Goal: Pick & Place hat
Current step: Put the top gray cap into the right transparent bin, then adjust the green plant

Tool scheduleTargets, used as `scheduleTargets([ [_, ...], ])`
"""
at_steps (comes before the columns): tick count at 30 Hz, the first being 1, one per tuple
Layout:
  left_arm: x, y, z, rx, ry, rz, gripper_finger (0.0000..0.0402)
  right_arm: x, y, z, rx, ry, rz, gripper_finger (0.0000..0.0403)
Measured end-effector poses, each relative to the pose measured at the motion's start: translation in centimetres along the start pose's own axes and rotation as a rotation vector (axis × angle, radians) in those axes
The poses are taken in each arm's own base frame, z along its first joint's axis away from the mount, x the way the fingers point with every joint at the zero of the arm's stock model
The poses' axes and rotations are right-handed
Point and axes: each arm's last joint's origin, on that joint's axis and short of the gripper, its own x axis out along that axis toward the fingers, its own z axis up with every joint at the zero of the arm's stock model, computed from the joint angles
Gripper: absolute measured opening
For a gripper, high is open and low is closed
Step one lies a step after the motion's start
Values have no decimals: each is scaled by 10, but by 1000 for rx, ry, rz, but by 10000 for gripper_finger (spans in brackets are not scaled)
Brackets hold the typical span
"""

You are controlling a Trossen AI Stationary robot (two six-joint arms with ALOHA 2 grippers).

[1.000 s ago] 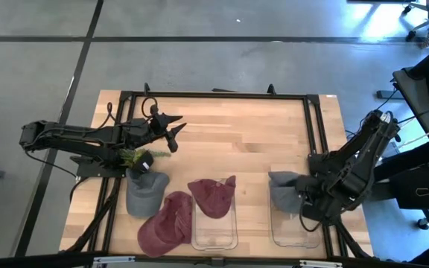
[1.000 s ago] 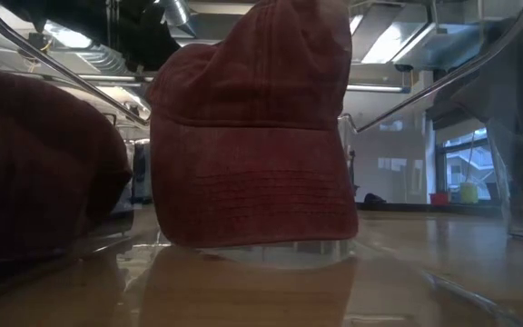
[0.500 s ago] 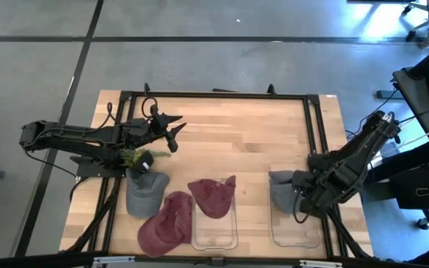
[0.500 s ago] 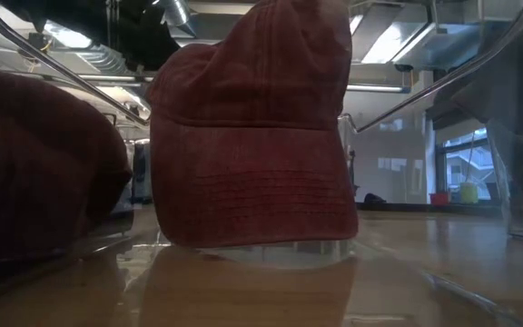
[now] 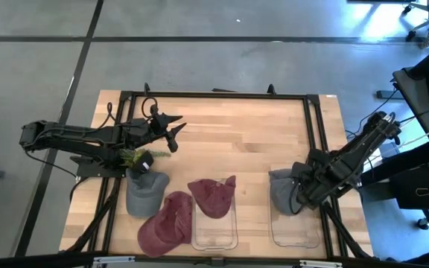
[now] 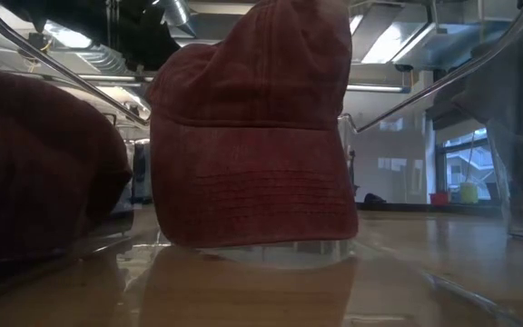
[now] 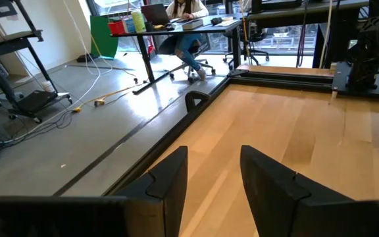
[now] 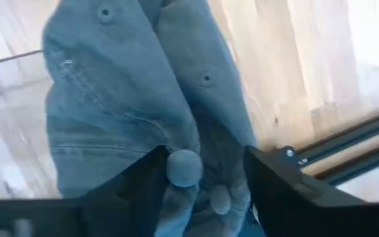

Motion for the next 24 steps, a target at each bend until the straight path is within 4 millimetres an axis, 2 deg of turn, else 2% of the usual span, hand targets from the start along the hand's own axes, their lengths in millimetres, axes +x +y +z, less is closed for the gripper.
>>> scheduleTargets([
  [4, 0, 0, 0, 0, 0, 0, 133, -3, -2, 3, -18, 20, 24, 259],
  [9, 0, 0, 0, 0, 0, -1, 134, -26, -7, 15, 16, -39, 98, 292],
  [14, 0, -1, -5, 22, 42, -51, 136, -58, -18, 29, 17, -250, 95, 295],
  [18, -1, -2, -8, 23, 76, -67, 136, -75, -28, 42, -5, -407, 42, 293],
  [21, -4, -2, -5, 35, 108, -67, 134, -79, -34, 54, -58, -454, 44, 293],
  [24, -13, 1, 10, 44, 212, -36, 129, -76, -40, 73, -104, -468, 92, 292],
])
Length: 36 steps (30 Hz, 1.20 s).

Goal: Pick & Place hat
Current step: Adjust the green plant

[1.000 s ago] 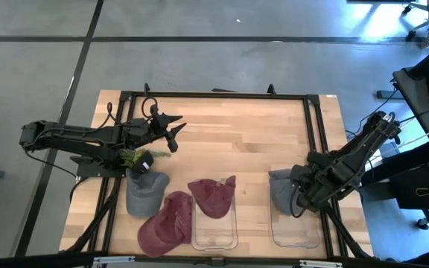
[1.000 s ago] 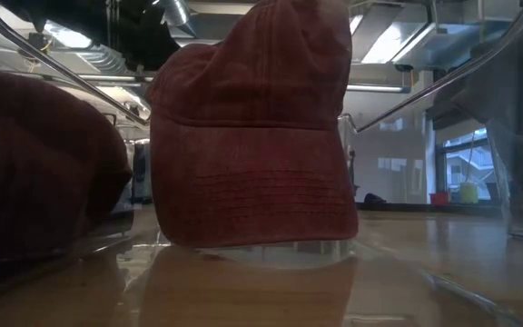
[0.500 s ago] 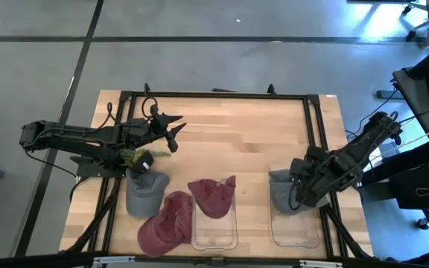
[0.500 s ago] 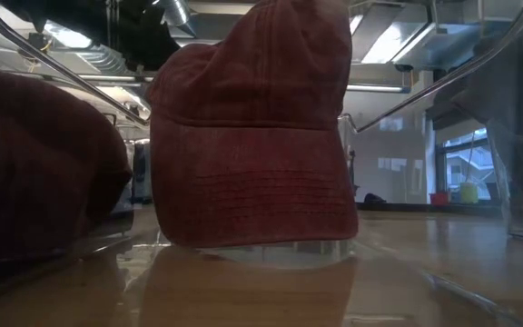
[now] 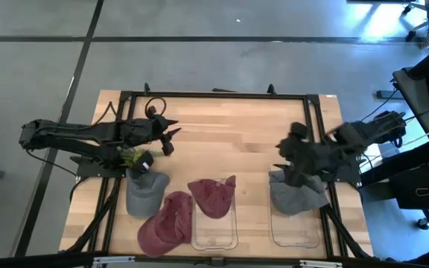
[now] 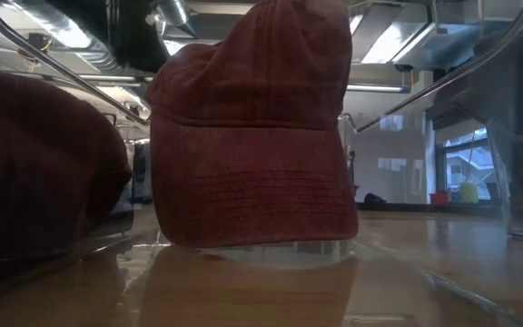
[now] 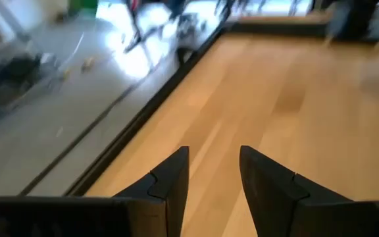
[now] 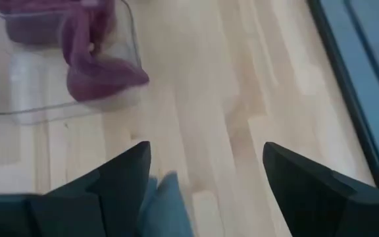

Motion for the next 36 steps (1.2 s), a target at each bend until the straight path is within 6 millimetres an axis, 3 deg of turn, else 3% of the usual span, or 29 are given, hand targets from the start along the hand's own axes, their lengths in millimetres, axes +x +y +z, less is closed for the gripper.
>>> scheduleTargets([
  [6, -25, 5, 18, -91, 243, 77, 107, 35, -27, 17, -65, -8, 25, 292],
  [12, -42, 5, 0, -197, 562, 160, 72, 81, -48, 21, -105, -43, 186, 292],
  [16, -51, 1, -11, -303, 779, 204, 47, 101, -61, 19, -120, -69, 214, 292],
  [25, -44, -24, -27, -345, 1032, 326, 3, 104, -76, 21, -171, -106, 173, 292],
  [36, -35, -40, -38, -336, 1134, 447, 11, 103, -76, 20, -202, -99, 181, 292],
])
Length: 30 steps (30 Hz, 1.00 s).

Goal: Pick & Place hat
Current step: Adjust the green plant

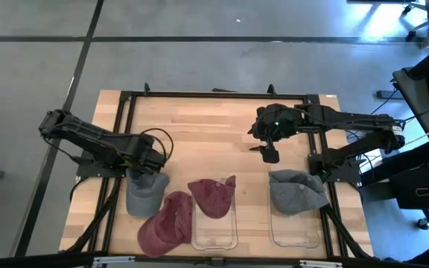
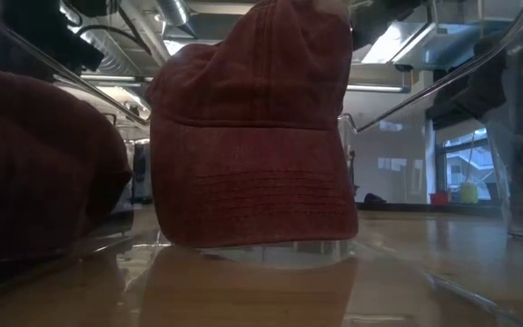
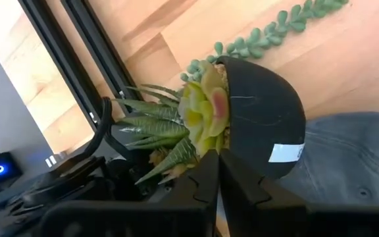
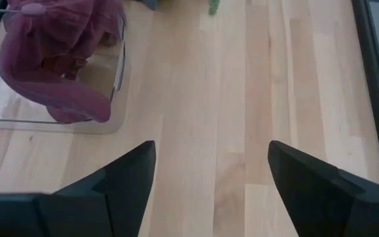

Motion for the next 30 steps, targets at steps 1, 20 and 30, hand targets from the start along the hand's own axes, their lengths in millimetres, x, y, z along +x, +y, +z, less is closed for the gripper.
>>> scheduleTargets([
  [1, 0, -1, -1, -2, 0, 4, 12, 0, 0, 0, 0, 0, 0, 292],
  [20, 13, -27, 0, -2, 22, 60, 8, 0, 0, -1, 1, 8, 2, 292],
  [30, 15, -52, -3, -4, 35, -153, 9, 0, 0, -1, 0, 12, 3, 292],
])
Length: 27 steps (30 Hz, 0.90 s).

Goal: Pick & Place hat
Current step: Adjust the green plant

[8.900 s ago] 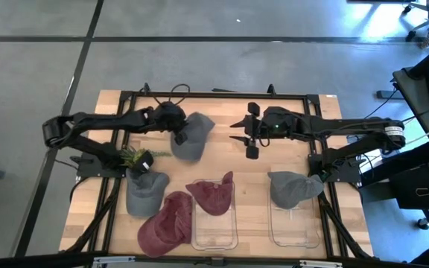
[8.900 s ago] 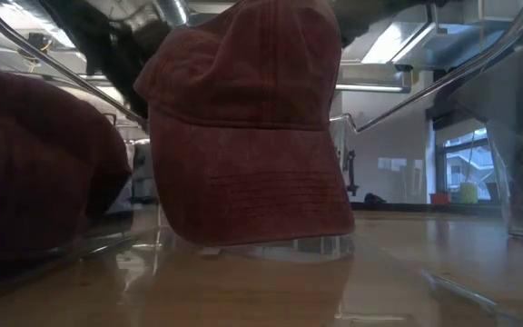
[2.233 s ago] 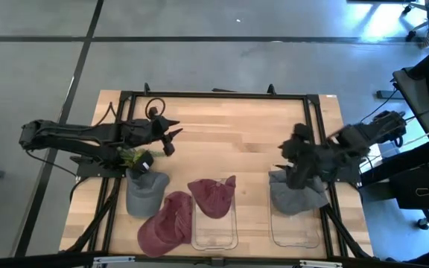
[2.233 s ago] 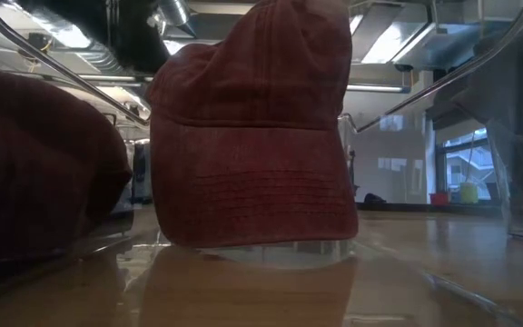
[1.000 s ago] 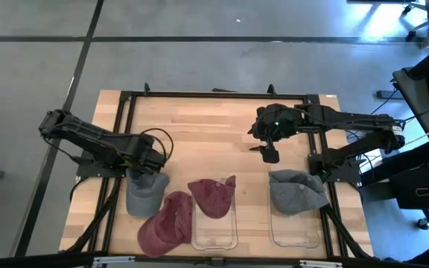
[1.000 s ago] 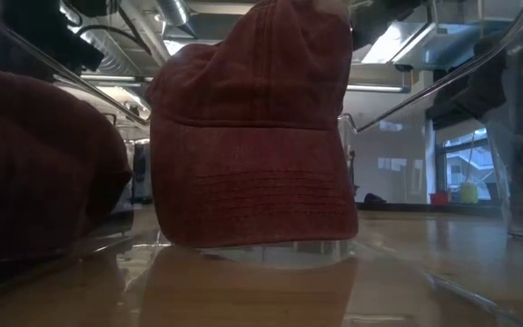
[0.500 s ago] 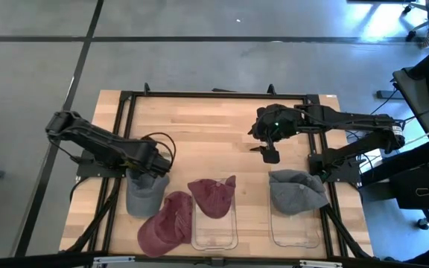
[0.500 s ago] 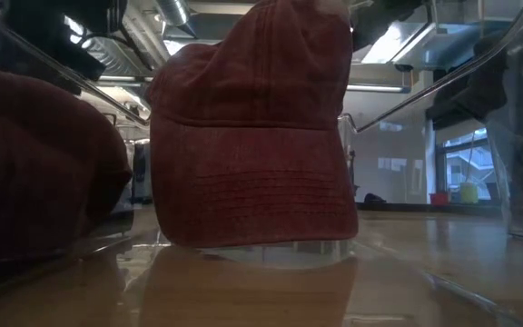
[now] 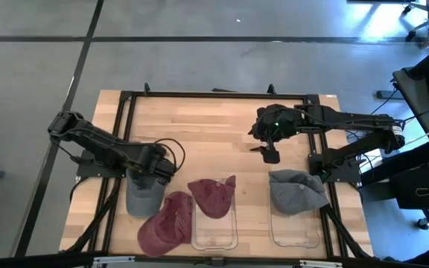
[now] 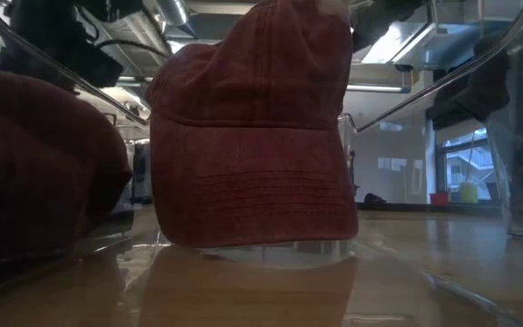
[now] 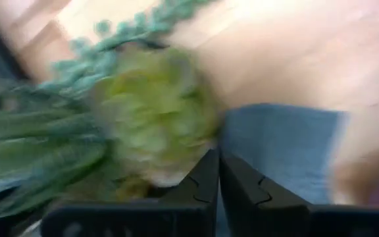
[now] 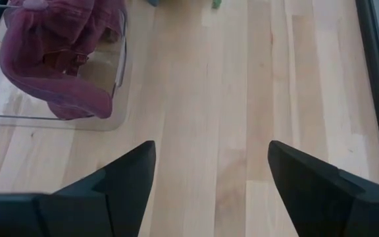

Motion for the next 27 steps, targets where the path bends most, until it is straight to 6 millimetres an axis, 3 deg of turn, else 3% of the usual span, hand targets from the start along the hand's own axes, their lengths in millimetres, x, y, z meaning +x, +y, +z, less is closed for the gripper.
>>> scheduleTargets([
  [7, 2, 2, -1, 38, -82, 66, 2, 0, 0, 0, 0, 3, 1, 292],
  [16, 2, -1, -1, 42, -56, 24, 14, 0, 0, 0, 3, 3, 1, 292],
  [27, 28, 4, -6, 17, -55, 47, 4, 0, 0, 0, 3, 4, 1, 292],
])
